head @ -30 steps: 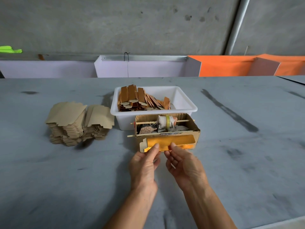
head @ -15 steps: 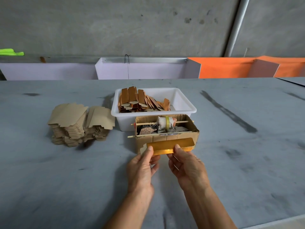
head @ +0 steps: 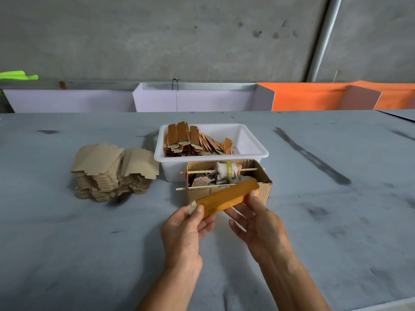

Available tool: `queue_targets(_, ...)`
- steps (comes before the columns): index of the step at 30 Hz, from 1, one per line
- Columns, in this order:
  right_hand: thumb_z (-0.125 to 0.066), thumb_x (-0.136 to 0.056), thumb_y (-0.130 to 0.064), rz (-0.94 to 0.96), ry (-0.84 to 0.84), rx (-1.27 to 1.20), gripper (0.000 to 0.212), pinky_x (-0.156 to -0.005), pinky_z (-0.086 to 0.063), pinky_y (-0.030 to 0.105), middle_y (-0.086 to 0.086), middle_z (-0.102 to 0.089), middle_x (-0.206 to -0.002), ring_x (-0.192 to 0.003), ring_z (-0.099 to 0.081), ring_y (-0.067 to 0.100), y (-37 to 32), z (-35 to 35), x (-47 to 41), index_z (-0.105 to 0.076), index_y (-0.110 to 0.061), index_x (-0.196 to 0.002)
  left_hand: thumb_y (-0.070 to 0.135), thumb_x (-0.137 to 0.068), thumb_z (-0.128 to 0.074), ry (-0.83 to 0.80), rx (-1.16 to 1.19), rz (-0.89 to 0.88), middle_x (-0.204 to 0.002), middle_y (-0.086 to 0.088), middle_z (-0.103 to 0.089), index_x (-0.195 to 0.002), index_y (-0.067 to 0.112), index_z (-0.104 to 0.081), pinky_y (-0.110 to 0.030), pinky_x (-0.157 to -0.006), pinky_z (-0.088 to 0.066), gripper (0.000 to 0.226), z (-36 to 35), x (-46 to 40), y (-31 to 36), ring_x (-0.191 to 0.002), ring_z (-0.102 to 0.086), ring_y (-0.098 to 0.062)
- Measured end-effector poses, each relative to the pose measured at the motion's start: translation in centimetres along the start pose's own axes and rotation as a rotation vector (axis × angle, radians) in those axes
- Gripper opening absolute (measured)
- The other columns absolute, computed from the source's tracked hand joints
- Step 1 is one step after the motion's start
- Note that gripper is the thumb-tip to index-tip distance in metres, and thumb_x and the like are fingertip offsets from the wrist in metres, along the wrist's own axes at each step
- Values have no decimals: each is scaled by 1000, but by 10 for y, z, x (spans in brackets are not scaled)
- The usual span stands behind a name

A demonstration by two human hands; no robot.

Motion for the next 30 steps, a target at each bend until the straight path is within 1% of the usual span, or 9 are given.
queue_targets(4,-58,-90,-24,11,-107,51,16,-75,-46,35,7,-74,-88,-81,-71,17,-5,-19,5,-67,-17,-78,-4,-86,-60,5,44,28,-64,-14,-71,-78,2,-61,-25,-47,-55,10,-1,2,3,-57,-70,-27)
queue_targets(8,-62,-87,-16,46,-103,163,12,-81,-50,38,8,-74,-87,-82,-72,19,-9,-26,6,-69,-8,-94,-4,-86,-58,-11,66,49,-72,-18,-72,-82,1,-60,-29,-52,-57,8,-3,5,9,-64,-71,-30)
queue_targets(10,-66,-84,-15,65,-115,290,9,-82,-50,38,7,-74,-81,-76,-71,16,-8,-33,9,-70,-8,-89,-4,-87,-58,-18,69,47,-77,-19,-72,-84,0,-60,-30,-56,-59,6,-4,5,13,-68,-72,-30)
queue_targets(11,-66,-84,-14,81,-120,344,7,-80,-50,37,5,-74,-76,-72,-70,14,-8,-37,11,-71,-9,-84,-4,-87,-58,-21,68,44,-78,-19,-72,-84,0,-59,-30,-57,-59,6,-5,4,15,-68,-72,-29)
queue_targets(14,-64,-86,-10,158,-100,453,17,-69,-47,30,0,-70,-63,-58,-64,6,-14,-49,10,-68,-11,-70,-1,-86,-60,-29,14,11,-80,-16,-72,-84,2,-60,-31,-57,-59,4,-5,3,22,-68,-72,-28)
queue_targets(21,-65,-86,-11,307,-73,591,21,-45,-44,14,-8,-66,-54,-51,-59,1,-40,-78,0,-69,-17,-66,7,-89,-60,0,-83,-198,-92,-14,-71,-93,9,-67,-28,-55,-57,9,1,-10,50,-82,-69,-30)
queue_targets(25,-66,-86,-13,331,-62,613,16,-48,-44,19,-7,-67,-56,-49,-60,0,-43,-86,-5,-69,-16,-71,16,-78,-73,-67,-245,-350,-77,2,-74,-90,22,-68,-25,-56,-56,15,-8,-10,64,-70,-71,-16)
queue_targets(28,-67,-85,-13,277,-71,576,14,-51,-46,21,-7,-65,-52,-47,-59,2,-39,-85,-8,-68,-13,-71,23,-68,-80,-111,-439,-484,-70,24,-69,-80,42,-59,-12,-54,-51,31,-16,-4,75,-66,-68,1)
queue_targets(30,-68,-84,-11,242,-74,543,15,-49,-47,19,-5,-63,-51,-46,-56,3,-36,-82,-8,-68,-11,-69,33,-63,-81,-112,-585,-544,-64,31,-64,-76,48,-54,-9,-53,-49,34,-19,-1,79,-66,-65,7)
Point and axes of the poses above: each hand's wrist, its own x-axis away from the middle knuckle, its own z-axis out of the back of the hand, y = z × x, the point moved 9 cm from there along -x, towards the middle knuckle
